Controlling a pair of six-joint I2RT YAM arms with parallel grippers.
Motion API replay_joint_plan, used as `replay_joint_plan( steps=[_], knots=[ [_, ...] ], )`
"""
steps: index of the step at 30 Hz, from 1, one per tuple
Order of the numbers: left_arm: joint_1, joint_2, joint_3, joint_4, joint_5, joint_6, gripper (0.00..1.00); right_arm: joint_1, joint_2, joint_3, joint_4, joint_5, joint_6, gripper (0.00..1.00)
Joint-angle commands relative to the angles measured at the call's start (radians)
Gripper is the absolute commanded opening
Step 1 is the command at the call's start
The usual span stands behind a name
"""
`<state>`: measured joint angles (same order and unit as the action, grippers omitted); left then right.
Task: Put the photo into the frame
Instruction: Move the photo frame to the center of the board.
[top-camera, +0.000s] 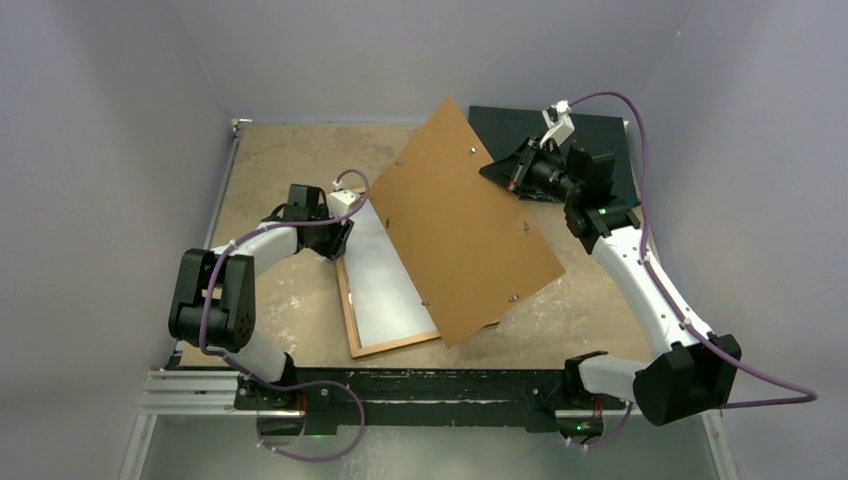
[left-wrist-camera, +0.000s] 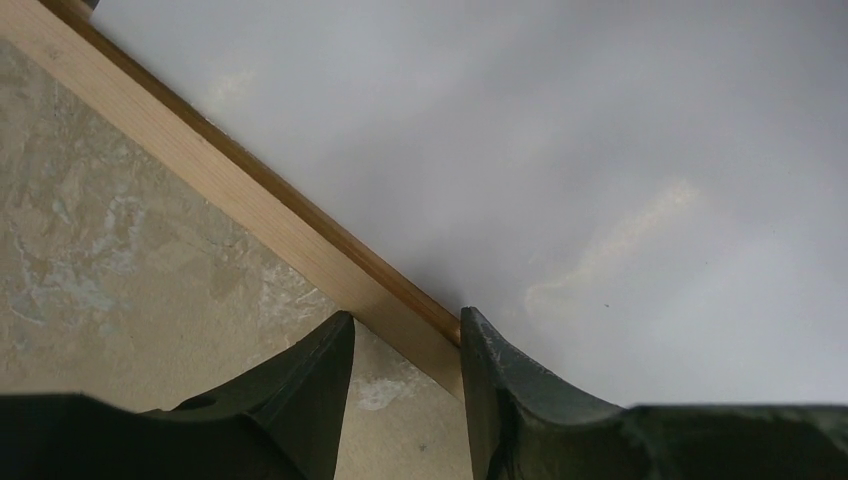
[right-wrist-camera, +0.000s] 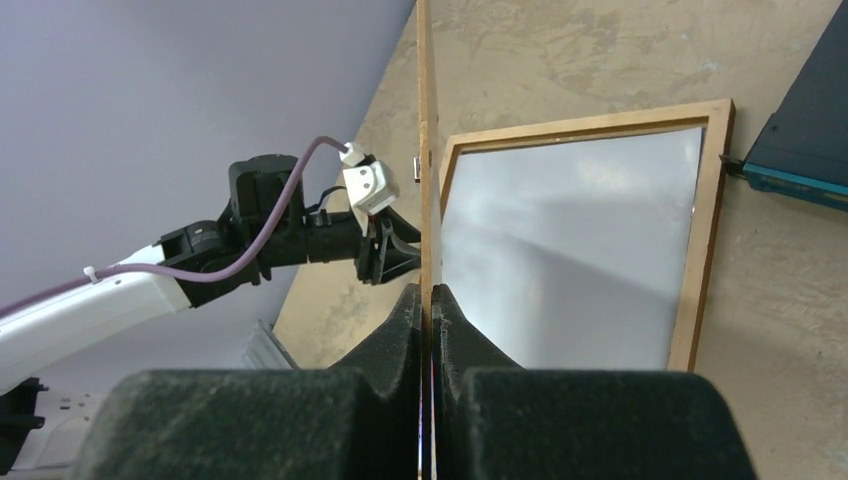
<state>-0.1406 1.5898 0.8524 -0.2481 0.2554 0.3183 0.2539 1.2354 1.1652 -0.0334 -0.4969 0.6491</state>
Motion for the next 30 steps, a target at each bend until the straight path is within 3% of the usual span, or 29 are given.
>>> replay_joint_plan(
  steps=[1,11,13,17,21,25,30],
  knots=[
    [0.007,-0.005,0.006,0.014,-0.068,0.044,0.38,-0.007,-0.059,-0.038,0.143,-0.05,0.086,0.0],
    [0.134,-0.013,0.047,0.003,-0.038,0.05,0.37,-0.007,-0.083,-0.212,0.322,-0.048,0.213,0.0],
    [0.139,-0.026,0.058,-0.011,-0.017,0.038,0.44,-0.007,-0.077,-0.237,0.36,-0.034,0.254,0.0],
    [0.162,-0.086,0.124,-0.085,0.033,-0.002,0.7,-0.007,-0.047,-0.283,0.501,0.002,0.36,0.0],
    [0.164,-0.166,0.205,-0.179,0.094,-0.017,0.84,-0.005,-0.006,-0.331,0.681,0.023,0.496,0.0],
    [0.164,-0.2,0.282,-0.281,0.148,-0.014,0.88,0.006,0.066,-0.283,0.748,0.021,0.533,0.0],
    [0.156,-0.244,0.265,-0.314,0.183,-0.031,0.88,0.018,0.144,-0.26,0.855,0.048,0.603,0.0]
  ],
)
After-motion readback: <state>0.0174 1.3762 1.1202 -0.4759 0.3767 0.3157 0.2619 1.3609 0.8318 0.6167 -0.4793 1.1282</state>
